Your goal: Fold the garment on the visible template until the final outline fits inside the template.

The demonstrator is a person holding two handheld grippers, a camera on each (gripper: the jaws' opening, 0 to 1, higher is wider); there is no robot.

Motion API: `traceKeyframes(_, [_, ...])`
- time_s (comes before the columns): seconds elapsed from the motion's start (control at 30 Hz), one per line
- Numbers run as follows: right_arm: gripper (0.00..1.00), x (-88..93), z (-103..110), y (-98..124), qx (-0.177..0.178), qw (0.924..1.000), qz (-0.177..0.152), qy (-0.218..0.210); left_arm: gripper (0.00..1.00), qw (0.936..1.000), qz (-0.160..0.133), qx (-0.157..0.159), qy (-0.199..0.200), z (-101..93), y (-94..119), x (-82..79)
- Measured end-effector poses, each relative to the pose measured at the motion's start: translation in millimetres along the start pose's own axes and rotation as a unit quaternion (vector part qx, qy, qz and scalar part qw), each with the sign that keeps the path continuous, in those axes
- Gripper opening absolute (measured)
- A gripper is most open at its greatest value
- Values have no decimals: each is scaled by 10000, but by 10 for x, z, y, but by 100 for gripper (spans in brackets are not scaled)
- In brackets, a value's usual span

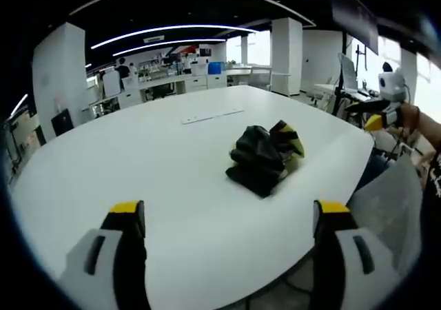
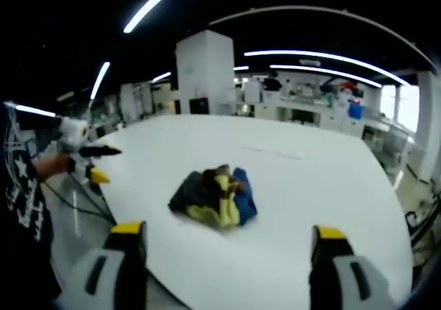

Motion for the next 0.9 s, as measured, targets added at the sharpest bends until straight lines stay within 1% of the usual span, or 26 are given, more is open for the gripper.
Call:
traceKeyframes(0.23, [99,-41,34,-14,18,10000,-33,19,99,10000,-44,25,9,51,-5,-11])
traceKeyframes(0.43, [99,-66,34,-8,41,10000,-54,38,99,9999,-49,69,-54,33,-23,-21])
traceKeyframes(0.6, [99,-52,-7,-6,56,10000,-11,34,99,9999,-74,63,-87,53,-39,-39])
traceKeyframes(0.9, [99,-66,24,-39,17,10000,-27,68,99,9999,-44,78,-78,66,-44,-18])
Point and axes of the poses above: the point that each gripper's makers call its tool centre point, and the gripper's own axes: y roughly backward along the fingers, z roughly to its left, x roughly out of its underside, the point moved 4 cm from there along y, roughly backward along the fingers, and after that the axes turned 8 degrees about -x, right-handed, at the moved point
